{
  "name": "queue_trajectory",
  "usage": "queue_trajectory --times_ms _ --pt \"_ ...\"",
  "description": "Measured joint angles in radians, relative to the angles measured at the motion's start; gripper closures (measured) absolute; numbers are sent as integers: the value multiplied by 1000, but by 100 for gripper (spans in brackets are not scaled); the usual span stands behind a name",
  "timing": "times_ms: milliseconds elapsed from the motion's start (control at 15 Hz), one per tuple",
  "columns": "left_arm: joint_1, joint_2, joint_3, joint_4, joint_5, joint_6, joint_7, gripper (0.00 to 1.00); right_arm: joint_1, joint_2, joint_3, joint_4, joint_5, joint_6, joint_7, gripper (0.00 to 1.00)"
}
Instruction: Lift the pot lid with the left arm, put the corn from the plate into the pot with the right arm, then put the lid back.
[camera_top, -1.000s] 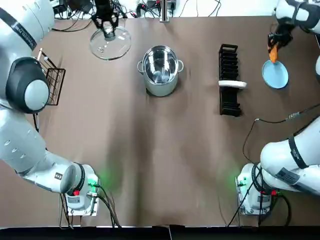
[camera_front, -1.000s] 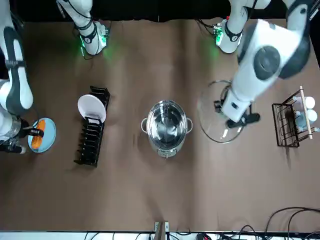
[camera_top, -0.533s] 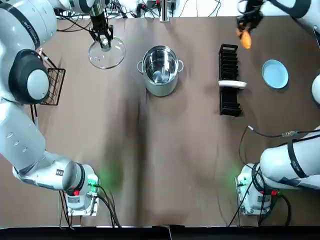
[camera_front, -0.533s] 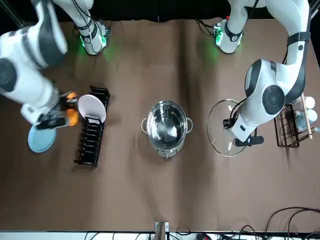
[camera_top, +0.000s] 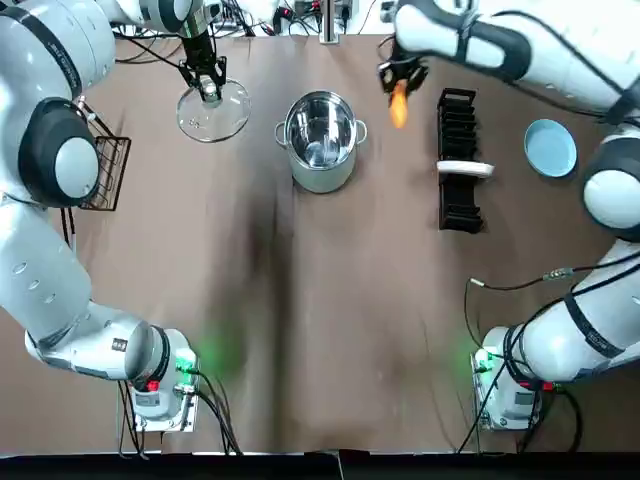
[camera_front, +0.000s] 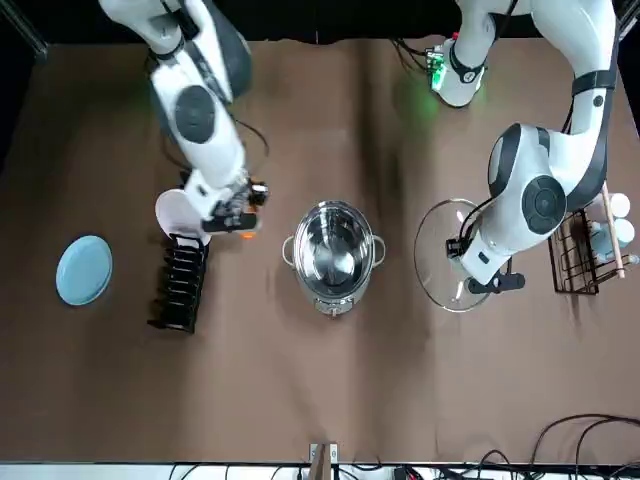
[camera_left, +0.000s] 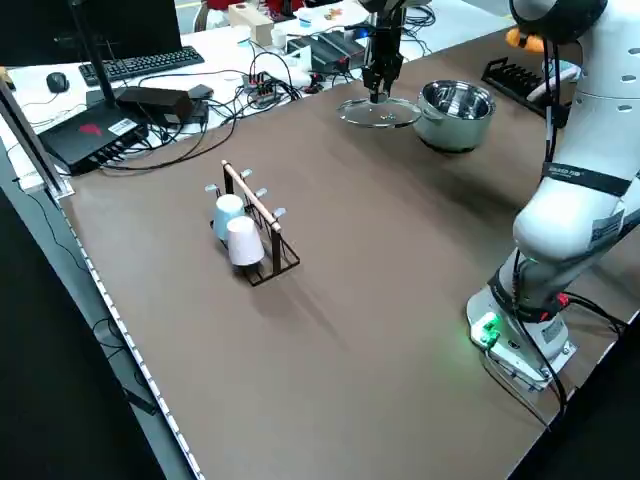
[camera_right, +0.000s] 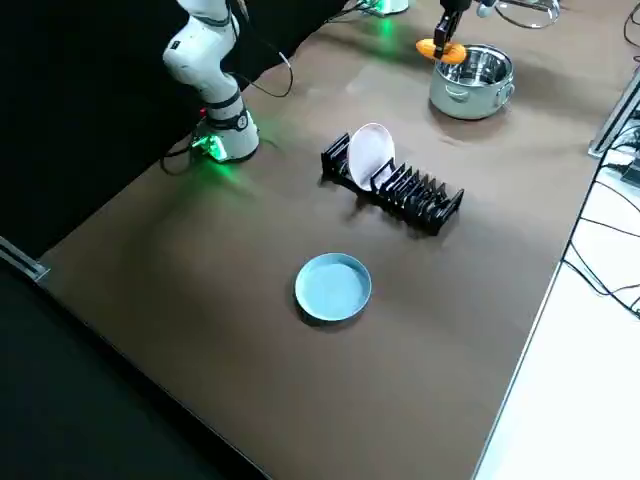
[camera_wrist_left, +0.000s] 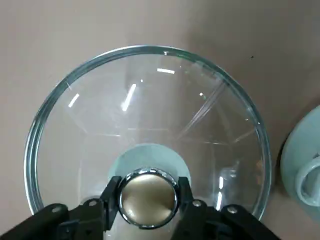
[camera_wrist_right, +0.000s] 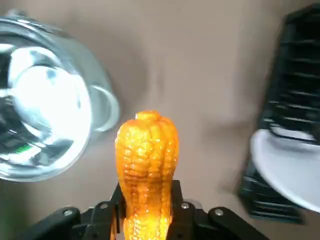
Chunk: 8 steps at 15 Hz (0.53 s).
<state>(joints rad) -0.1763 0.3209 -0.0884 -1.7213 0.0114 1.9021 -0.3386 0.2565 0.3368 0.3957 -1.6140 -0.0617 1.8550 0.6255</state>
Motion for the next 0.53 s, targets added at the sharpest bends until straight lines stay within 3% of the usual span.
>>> queue_trajectory --times_ms 333,533 --pt "0 0 0 -3 0 -1 0 49 150 186 -16 198 -13 30 148 62" --pt "-2 0 -1 -6 0 -1 0 49 263 278 -118 301 -18 78 161 62"
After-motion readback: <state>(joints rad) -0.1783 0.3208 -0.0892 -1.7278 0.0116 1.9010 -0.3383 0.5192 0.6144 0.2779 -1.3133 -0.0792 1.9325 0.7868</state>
